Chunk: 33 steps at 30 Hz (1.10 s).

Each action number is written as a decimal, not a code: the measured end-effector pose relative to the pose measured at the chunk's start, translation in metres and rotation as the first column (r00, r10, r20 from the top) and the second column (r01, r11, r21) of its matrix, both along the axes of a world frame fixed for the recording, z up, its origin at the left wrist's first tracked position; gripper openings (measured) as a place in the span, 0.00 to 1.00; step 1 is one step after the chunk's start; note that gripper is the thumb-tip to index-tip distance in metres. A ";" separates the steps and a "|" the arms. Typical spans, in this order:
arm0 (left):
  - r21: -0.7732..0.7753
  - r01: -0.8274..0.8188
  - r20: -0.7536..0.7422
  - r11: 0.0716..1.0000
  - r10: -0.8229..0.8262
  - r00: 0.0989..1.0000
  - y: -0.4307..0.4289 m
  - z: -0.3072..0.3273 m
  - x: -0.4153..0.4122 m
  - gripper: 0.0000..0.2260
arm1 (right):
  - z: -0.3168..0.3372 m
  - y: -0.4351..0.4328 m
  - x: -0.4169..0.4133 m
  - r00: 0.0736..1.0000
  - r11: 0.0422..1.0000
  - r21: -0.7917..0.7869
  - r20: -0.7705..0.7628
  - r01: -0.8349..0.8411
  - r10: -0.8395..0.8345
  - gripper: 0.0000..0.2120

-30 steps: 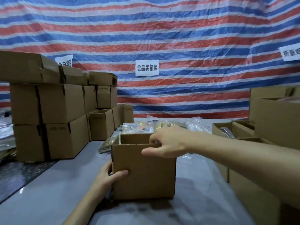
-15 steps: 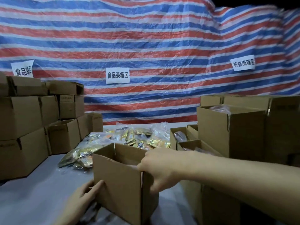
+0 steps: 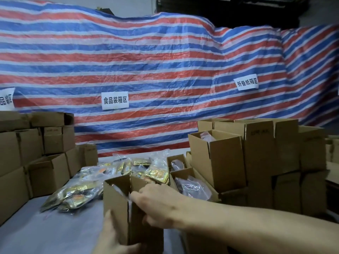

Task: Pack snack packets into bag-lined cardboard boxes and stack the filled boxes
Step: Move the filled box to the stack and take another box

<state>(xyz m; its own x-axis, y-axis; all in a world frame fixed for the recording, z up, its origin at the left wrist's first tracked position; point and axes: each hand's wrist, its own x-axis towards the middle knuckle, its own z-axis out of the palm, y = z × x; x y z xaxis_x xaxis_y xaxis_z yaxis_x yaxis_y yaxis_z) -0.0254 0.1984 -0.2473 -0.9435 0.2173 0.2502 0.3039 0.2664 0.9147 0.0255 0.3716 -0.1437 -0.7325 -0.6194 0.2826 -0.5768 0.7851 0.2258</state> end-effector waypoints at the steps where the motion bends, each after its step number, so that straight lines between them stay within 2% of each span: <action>1: 0.011 -0.022 0.019 1.000 0.022 1.000 0.005 0.002 0.000 0.52 | 0.004 0.002 0.003 1.000 1.000 -0.015 -0.019 -0.012 0.011 0.10; 3: 0.030 -0.063 0.076 0.998 0.061 0.995 0.017 0.010 0.006 0.65 | 0.016 0.009 0.008 0.998 0.998 -0.044 -0.049 -0.034 0.031 0.09; 5: 0.020 -0.079 0.036 0.997 0.078 0.996 0.021 0.022 0.015 0.70 | 0.035 0.017 0.011 0.996 0.995 -0.086 -0.083 -0.045 0.038 0.08; 8: -0.042 -0.140 -0.113 0.989 0.134 0.985 0.028 0.065 0.018 0.66 | 0.073 0.028 0.011 0.989 0.991 -0.130 -0.149 -0.036 0.016 0.10; 11: -0.026 -0.128 -0.221 0.991 0.120 0.968 0.038 0.111 0.005 0.63 | 0.118 0.039 0.005 0.982 0.988 -0.156 -0.187 -0.007 -0.023 0.10; 14: -0.039 -0.116 -0.302 0.992 0.099 0.948 0.053 0.157 -0.015 0.56 | 0.161 0.054 -0.004 0.981 0.980 -0.198 -0.184 0.020 -0.057 0.11; 19: -0.034 -0.068 -0.336 0.997 0.053 0.940 0.087 0.215 -0.056 0.44 | 0.215 0.084 -0.028 0.982 0.966 -0.252 -0.158 0.062 -0.105 0.13; 26: -0.075 -0.045 -0.451 0.996 0.007 0.892 0.141 0.224 -0.134 0.38 | 0.242 0.137 -0.091 0.935 0.928 -0.297 -0.202 0.225 -0.291 0.17; 28: -0.079 0.028 -0.433 0.996 -0.060 0.900 0.151 0.215 -0.159 0.31 | 0.242 0.152 -0.109 0.916 0.916 -0.286 -0.204 0.281 -0.345 0.16; 30: -0.107 0.077 -0.358 0.991 -0.111 0.927 0.159 0.202 -0.185 0.18 | 0.240 0.166 -0.126 0.905 0.914 -0.240 -0.199 0.326 -0.375 0.16; 32: -0.199 0.087 -0.284 0.976 -0.142 0.948 0.171 0.187 -0.210 0.07 | 0.238 0.178 -0.142 0.897 0.911 -0.203 -0.198 0.358 -0.396 0.17; 33: -0.262 0.093 -0.262 0.961 -0.163 0.951 0.179 0.180 -0.223 0.08 | 0.236 0.183 -0.149 0.887 0.903 -0.197 -0.200 0.381 -0.417 0.17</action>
